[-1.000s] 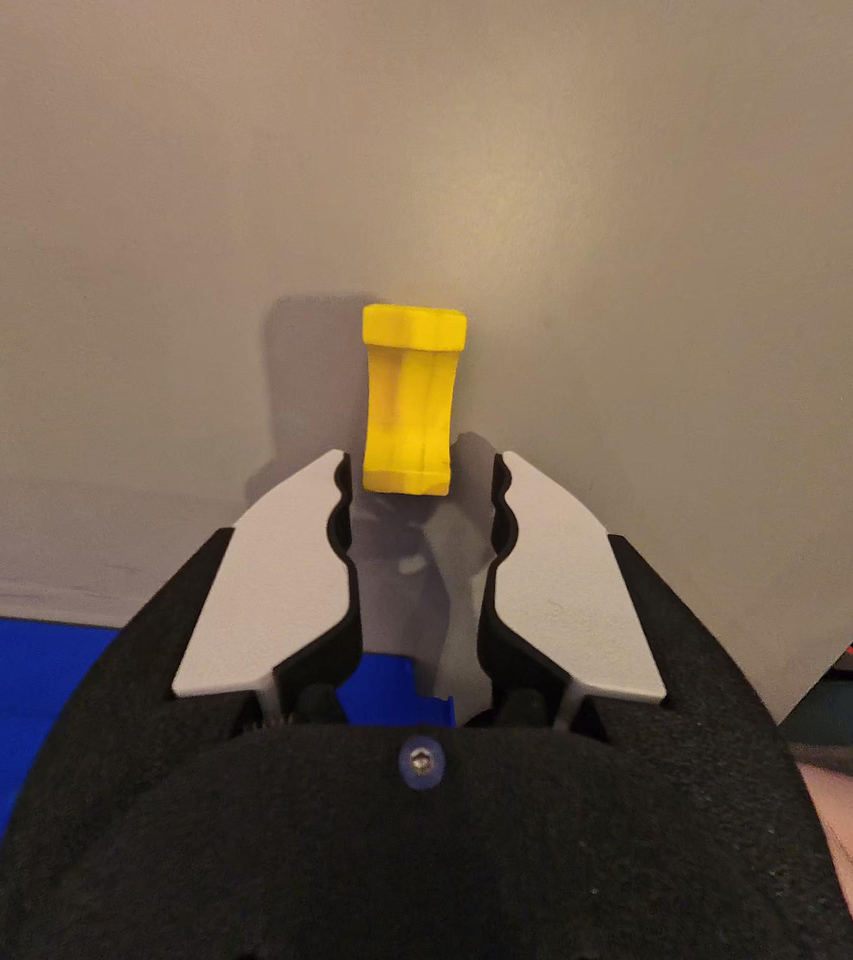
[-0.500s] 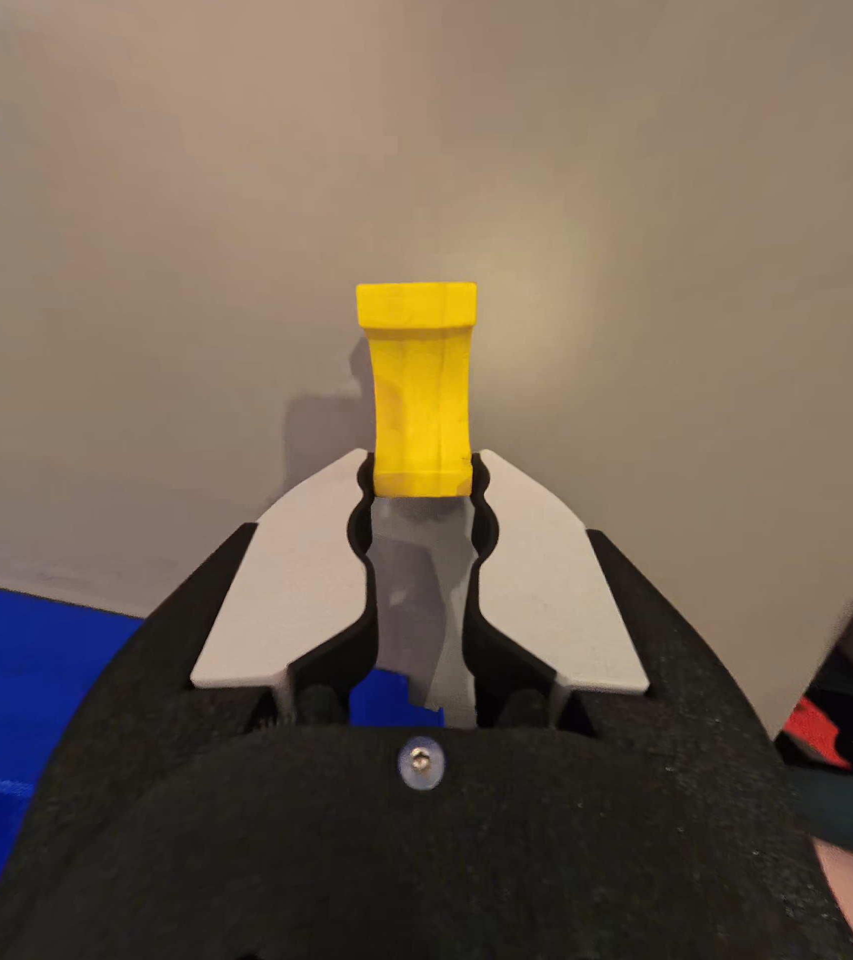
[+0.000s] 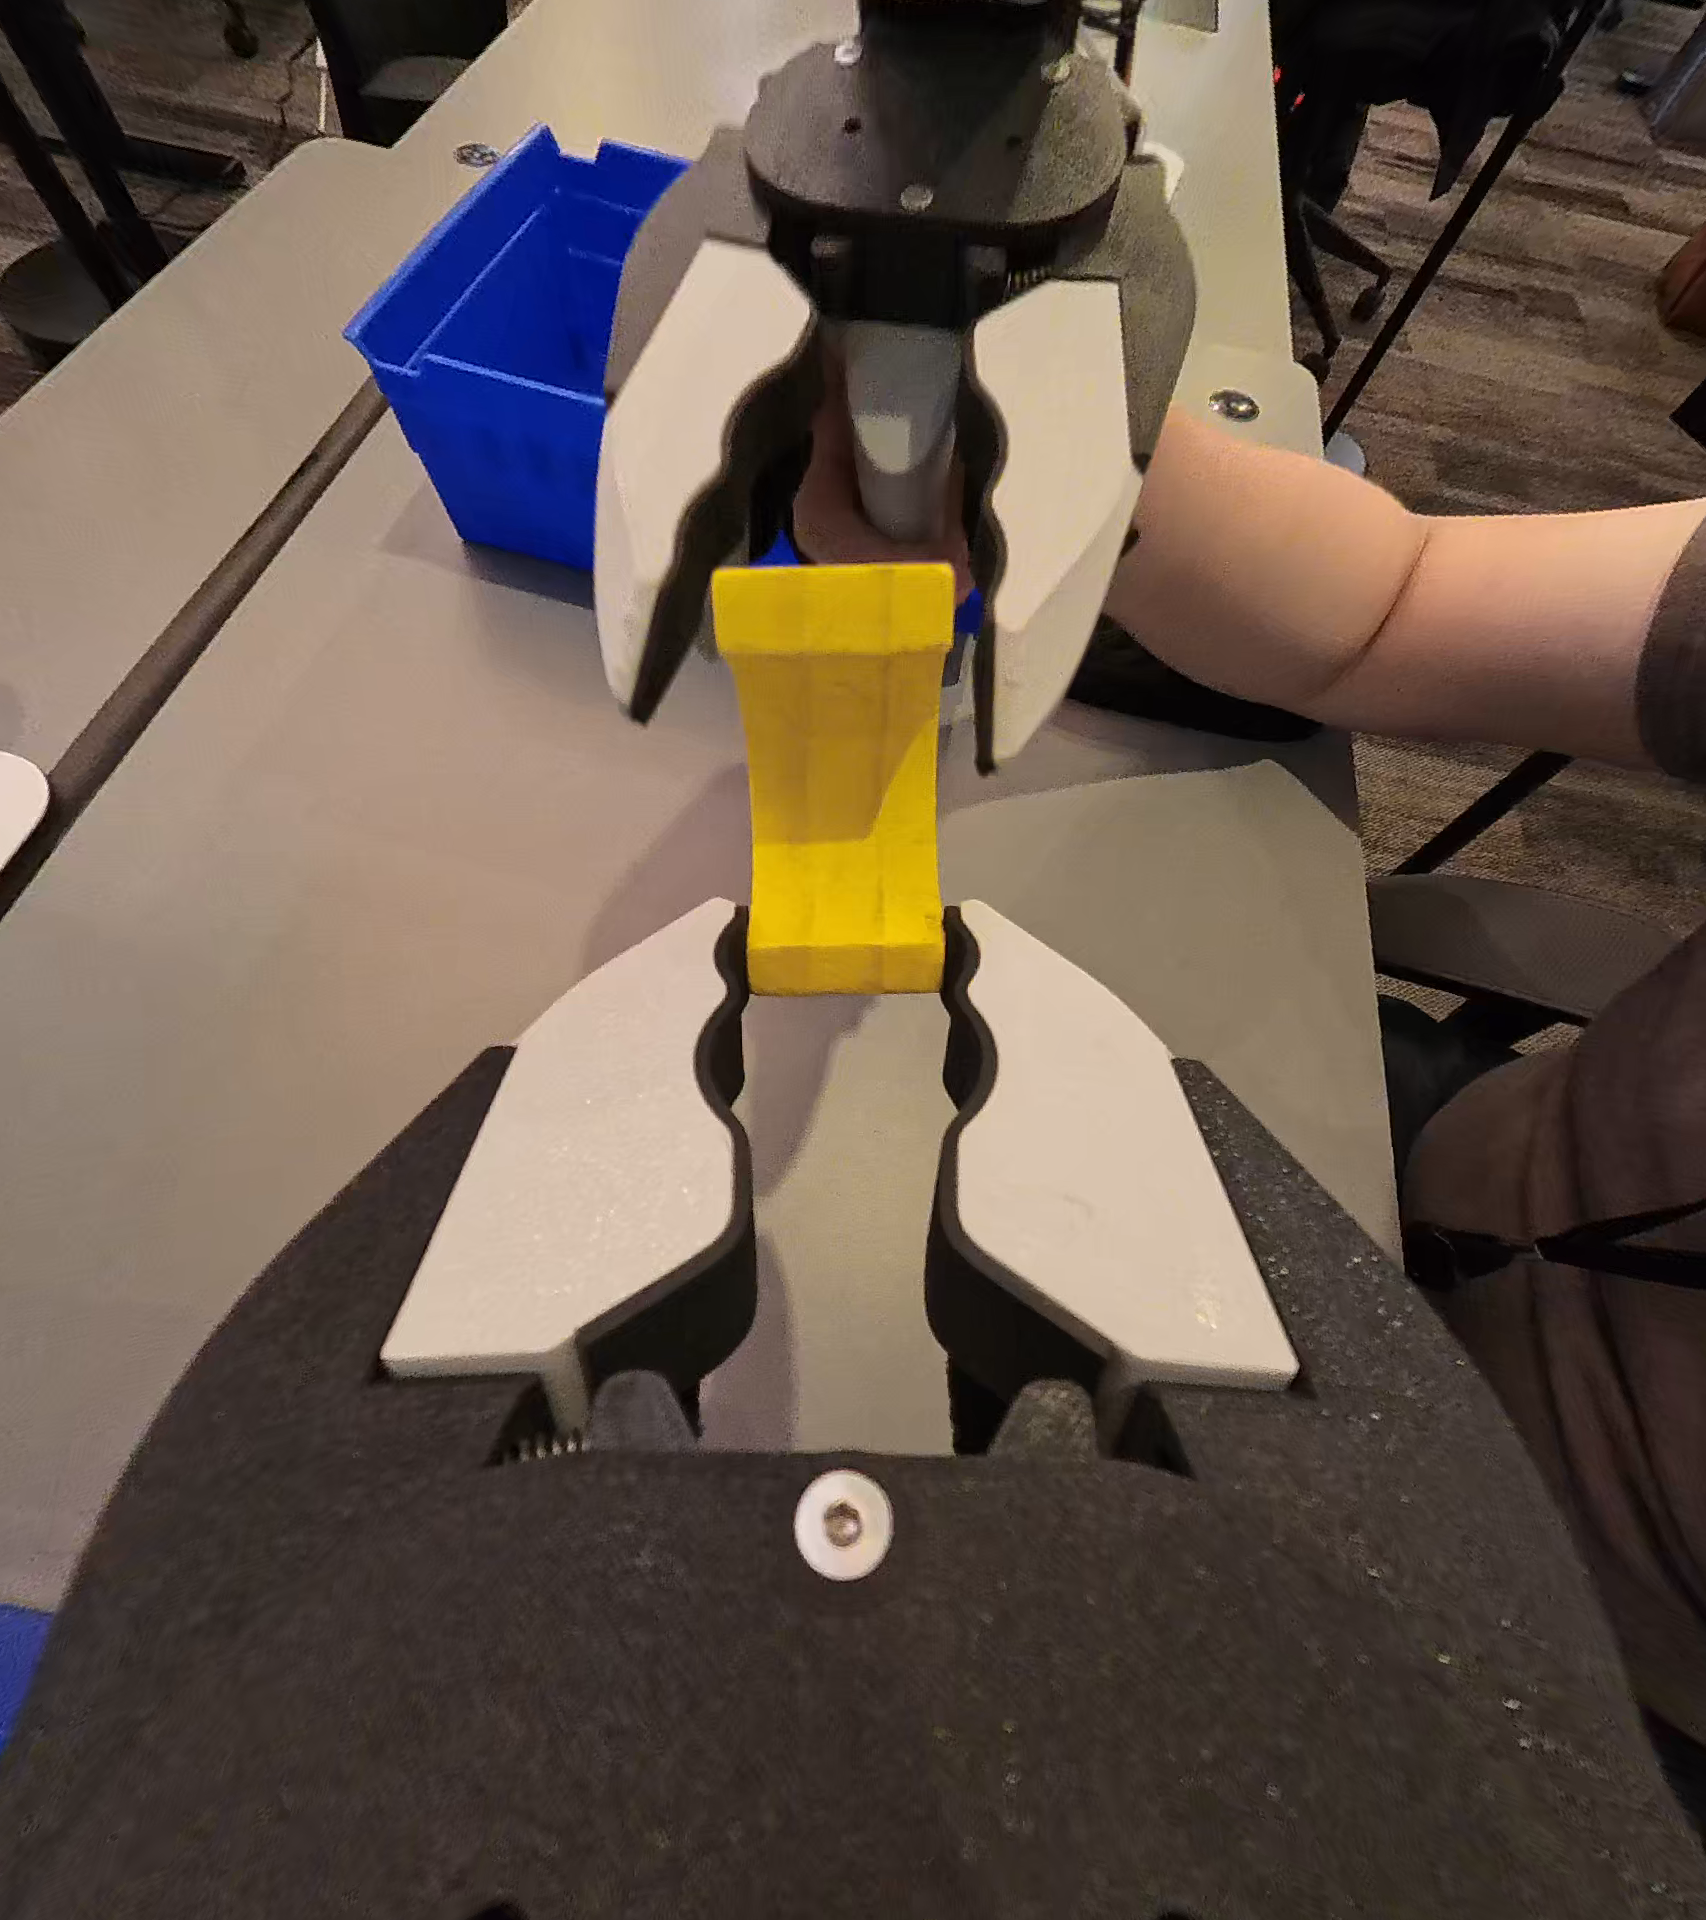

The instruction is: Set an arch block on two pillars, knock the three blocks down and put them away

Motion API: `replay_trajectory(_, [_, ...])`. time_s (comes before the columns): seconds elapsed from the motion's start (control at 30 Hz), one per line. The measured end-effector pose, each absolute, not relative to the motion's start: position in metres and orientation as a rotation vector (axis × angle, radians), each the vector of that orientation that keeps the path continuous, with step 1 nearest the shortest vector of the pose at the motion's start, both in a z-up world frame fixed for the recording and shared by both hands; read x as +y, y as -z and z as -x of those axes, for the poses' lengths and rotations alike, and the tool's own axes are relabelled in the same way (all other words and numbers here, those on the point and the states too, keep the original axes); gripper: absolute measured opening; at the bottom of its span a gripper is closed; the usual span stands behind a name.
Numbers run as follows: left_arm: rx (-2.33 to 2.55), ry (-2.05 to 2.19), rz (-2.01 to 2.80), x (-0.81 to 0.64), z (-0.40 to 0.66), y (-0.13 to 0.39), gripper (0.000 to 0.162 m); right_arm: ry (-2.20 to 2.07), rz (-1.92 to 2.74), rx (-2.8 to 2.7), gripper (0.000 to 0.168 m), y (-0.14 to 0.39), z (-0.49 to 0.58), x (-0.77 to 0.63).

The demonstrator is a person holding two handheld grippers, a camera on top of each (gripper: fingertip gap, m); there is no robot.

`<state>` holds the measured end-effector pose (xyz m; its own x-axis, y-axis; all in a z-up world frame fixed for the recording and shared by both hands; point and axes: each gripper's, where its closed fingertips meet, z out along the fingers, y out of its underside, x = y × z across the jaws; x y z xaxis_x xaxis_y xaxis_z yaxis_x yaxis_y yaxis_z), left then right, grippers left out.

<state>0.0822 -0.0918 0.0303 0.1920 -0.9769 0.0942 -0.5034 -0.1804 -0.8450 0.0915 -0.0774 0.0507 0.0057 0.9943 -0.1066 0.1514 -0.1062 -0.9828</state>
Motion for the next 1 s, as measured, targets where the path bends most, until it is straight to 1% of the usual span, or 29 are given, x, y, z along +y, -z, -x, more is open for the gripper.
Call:
replay_trajectory(0.03, [1.395,0.884,1.782,-0.093,-0.084,-0.031,0.035,-1.256,1.384,-1.267,0.058,-0.052,-0.089,-0.081])
replay_trajectory(0.1, [1.411,0.901,1.778,-0.097,-0.087,-0.030,0.035,-1.345,1.361,-1.273,0.036,-0.054,-0.088,-0.088])
replay_trajectory(0.17, [1.411,0.897,1.752,-0.096,-0.089,-0.030,0.036,-1.370,1.350,-1.262,0.035,-0.056,-0.091,-0.087])
replay_trajectory(0.2, [1.413,0.886,1.752,-0.095,-0.089,-0.029,0.038,-1.370,1.366,-1.264,0.035,-0.056,-0.093,-0.086])
replay_trajectory(0.27, [1.398,0.807,1.789,-0.088,-0.082,-0.026,0.061,-1.335,1.412,-1.241,0.035,-0.061,-0.105,-0.077])
replay_trajectory(0.3, [1.389,0.764,1.800,-0.084,-0.077,-0.026,0.066,-1.289,1.445,-1.222,0.035,-0.067,-0.117,-0.070])
replay_trajectory(0.37, [1.365,0.684,1.818,-0.077,-0.061,-0.030,0.065,-1.090,1.601,-1.166,0.035,-0.072,-0.158,-0.047])
replay_trajectory(0.43, [1.295,0.570,1.875,-0.065,-0.036,-0.035,0.062,-0.761,1.856,-1.086,0.035,-0.054,-0.225,-0.019])
replay_trajectory(0.5, [1.223,0.426,1.959,-0.053,-0.001,-0.034,0.061,-0.481,2.155,-0.978,0.035,-0.018,-0.300,-0.005])
replay_trajectory(0.6, [1.076,0.266,2.056,-0.038,0.051,-0.036,0.059,-0.138,2.559,-0.726,0.036,0.038,-0.395,0.002])
replay_trajectory(0.67, [0.964,0.220,2.123,-0.031,0.081,-0.036,0.055,-0.013,2.752,-0.635,0.036,0.071,-0.431,0.000])
replay_trajectory(0.73, [0.878,0.146,2.205,-0.028,0.111,-0.028,0.054,0.112,2.911,-0.583,0.036,0.099,-0.455,-0.003])
replay_trajectory(0.83, [0.852,0.109,2.365,-0.037,0.141,-0.005,0.055,0.128,3.014,-0.593,0.037,0.127,-0.462,0.000])
replay_trajectory(0.9, [0.860,0.106,2.434,-0.042,0.151,0.008,0.050,0.139,3.035,-0.560,0.037,0.135,-0.463,0.005])
replay_trajectory(1.0, [0.871,0.085,2.489,-0.041,0.159,0.021,0.050,0.123,2.983,-0.545,0.041,0.130,-0.457,0.014])
